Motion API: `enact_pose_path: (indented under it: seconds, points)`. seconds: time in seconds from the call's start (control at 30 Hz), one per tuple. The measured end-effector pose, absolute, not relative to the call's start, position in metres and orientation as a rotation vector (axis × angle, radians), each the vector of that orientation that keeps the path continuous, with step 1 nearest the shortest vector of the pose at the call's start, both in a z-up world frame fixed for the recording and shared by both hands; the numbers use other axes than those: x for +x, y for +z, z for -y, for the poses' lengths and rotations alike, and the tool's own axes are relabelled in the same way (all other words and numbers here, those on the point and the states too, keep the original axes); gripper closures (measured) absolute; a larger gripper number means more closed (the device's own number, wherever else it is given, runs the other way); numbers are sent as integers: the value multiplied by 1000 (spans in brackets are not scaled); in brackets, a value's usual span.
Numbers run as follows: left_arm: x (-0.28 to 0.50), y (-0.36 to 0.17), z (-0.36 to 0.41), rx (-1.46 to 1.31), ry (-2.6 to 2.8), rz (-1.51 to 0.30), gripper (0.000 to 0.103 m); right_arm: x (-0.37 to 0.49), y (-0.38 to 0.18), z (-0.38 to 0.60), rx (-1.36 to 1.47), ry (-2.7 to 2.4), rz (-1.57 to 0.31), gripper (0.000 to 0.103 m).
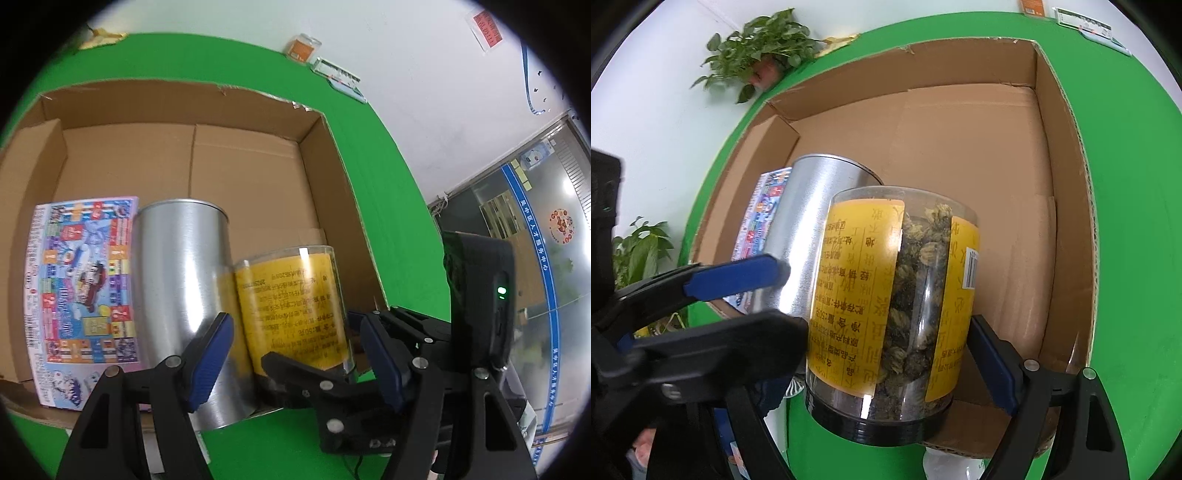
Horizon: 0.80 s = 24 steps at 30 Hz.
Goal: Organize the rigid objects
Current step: 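Lower the jar into the box and open the right gripper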
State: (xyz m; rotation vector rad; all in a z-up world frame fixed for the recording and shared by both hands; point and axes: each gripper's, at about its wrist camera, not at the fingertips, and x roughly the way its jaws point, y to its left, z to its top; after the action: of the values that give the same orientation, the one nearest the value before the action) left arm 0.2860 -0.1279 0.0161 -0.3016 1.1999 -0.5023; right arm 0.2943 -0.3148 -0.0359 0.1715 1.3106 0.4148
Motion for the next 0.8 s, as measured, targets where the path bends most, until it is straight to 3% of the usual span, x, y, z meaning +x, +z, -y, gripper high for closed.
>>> enact_pose_path:
  seconds: [0.17,0.23,0.3,0.53,0.57,0.6,0.67,0.8]
  points:
    - [266,25,111,-293,-473,-1153,33,290,-35,312,192,389,-1335,12]
    - [257,26,103,-301,-464,-1145,33,284,-29,317,197,376,-1295,19]
    - [249,25,93,-321,-449,-1143,33,279,-26,317,171,365,-1282,33]
    - [232,32,80,-316,-430,-1077,33,262,-20,316,173,321,-1236,33]
    - [226,35,79,-311,-437,-1053,33,258,-14,314,158,305,-1207,30]
    - [221,39,79,-299,-441,-1021,33,245,-1,309,114,281,-1136,13]
    - [205,51,78,-235,-401,-918,31,215,24,303,43,252,-988,0]
    - [174,61,83,-55,-218,-722,18,165,40,288,-51,189,-836,0]
